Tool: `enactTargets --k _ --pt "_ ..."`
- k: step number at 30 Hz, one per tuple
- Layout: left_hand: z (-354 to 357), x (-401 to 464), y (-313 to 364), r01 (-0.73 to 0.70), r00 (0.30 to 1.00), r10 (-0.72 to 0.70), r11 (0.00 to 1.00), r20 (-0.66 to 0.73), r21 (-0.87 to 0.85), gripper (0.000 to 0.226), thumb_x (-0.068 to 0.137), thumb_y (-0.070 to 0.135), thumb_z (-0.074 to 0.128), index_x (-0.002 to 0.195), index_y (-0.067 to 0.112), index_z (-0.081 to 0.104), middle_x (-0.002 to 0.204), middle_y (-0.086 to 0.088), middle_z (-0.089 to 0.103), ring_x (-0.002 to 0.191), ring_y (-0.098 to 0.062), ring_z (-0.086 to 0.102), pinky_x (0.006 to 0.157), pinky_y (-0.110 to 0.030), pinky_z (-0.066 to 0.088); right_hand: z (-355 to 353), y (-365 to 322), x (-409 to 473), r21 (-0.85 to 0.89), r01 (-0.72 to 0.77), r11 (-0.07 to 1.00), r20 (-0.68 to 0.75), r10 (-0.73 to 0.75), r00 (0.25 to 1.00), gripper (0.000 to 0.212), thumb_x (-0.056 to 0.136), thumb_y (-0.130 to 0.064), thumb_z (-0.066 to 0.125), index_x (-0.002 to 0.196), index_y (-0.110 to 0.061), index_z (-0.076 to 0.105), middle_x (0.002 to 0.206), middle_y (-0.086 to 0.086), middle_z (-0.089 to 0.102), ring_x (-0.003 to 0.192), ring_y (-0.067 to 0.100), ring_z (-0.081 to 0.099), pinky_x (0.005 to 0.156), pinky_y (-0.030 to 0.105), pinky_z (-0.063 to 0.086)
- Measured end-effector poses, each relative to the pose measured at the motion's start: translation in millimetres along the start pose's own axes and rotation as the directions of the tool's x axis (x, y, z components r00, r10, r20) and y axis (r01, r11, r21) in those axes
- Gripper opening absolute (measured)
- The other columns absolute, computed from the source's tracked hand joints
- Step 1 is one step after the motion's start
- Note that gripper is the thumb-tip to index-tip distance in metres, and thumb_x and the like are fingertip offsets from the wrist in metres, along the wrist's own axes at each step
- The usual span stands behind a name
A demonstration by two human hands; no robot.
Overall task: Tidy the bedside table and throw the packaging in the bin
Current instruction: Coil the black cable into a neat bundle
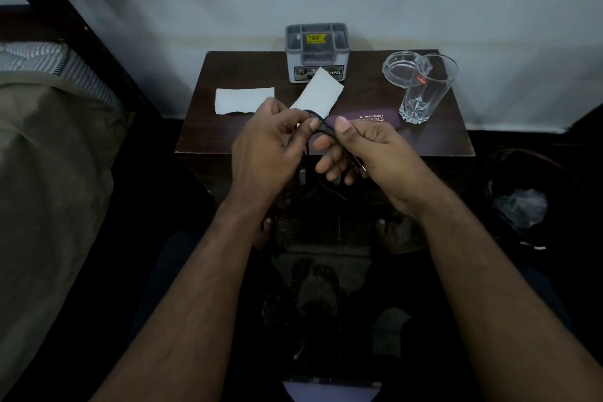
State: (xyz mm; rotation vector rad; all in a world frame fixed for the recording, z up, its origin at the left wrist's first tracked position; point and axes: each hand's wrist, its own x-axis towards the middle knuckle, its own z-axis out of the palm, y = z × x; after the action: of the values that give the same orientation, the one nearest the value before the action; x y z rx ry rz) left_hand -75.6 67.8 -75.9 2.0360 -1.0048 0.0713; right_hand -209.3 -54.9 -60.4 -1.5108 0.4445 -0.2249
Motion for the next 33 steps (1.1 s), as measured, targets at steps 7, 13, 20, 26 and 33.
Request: enactTargets --k 7,13,20,26,33 --pt "4 -2 5 -0.002 0.987 0.071 0.9 0.141 -0.435 0.01 0.1 0.018 0.063 0.094 0.013 0.069 0.103 -0.013 0.063 0.095 -0.018 0.063 0.081 -0.033 0.052 -1 5 -3 -0.112 0.128 0.985 0.022 -0.126 0.992 0.04 0.108 -0.034 0.047 0.081 -0.023 0.074 0.078 0.005 0.071 0.069 0.015 0.059 0.061 0.028 0.044" --pt "-5 -6 21 0.201 0.968 -0.041 0.723 0.249 -0.661 0.041 0.107 0.024 0.049 0.097 -0.012 0.067 0.086 -0.032 0.07 0.08 -0.041 0.069 0.075 -0.04 0.058 -4 11 -5 -0.155 0.175 0.972 0.097 -0.162 0.982 0.037 0.105 -0.034 0.053 0.086 -0.016 0.078 0.1 0.001 0.077 0.107 0.019 0.066 0.114 0.046 0.039" --pt "-4 -1 18 0.236 0.972 -0.155 0.654 0.177 -0.719 0.03 0.098 0.011 0.054 0.069 0.007 0.061 0.067 -0.007 0.06 0.066 -0.012 0.054 0.07 -0.026 0.044 0 8 -1 -0.177 0.266 0.947 0.023 -0.266 0.964 0.017 0.095 -0.024 0.071 0.09 -0.009 0.076 0.083 -0.004 0.071 0.08 0.009 0.063 0.078 0.025 0.049" --pt "-11 4 15 0.377 0.922 -0.244 0.393 0.301 -0.839 0.034 0.094 0.02 0.044 0.061 0.018 0.042 0.052 0.005 0.034 0.057 -0.018 0.026 0.06 -0.033 0.028 3 11 8 -0.371 0.306 0.877 -0.162 -0.386 0.908 0.025 0.095 -0.021 0.072 0.118 -0.014 0.065 0.117 0.006 0.063 0.094 0.006 0.061 0.084 0.021 0.048" --pt "-14 1 19 0.535 0.844 -0.061 0.157 0.533 -0.83 0.038 0.104 0.023 0.035 0.067 0.017 0.042 0.05 0.005 0.034 0.039 -0.01 0.031 0.046 -0.029 0.029 17 19 15 -0.56 0.346 0.753 -0.112 -0.483 0.868 0.027 0.106 -0.025 0.05 0.127 -0.017 0.066 0.114 -0.001 0.069 0.11 0.022 0.063 0.098 0.045 0.05"
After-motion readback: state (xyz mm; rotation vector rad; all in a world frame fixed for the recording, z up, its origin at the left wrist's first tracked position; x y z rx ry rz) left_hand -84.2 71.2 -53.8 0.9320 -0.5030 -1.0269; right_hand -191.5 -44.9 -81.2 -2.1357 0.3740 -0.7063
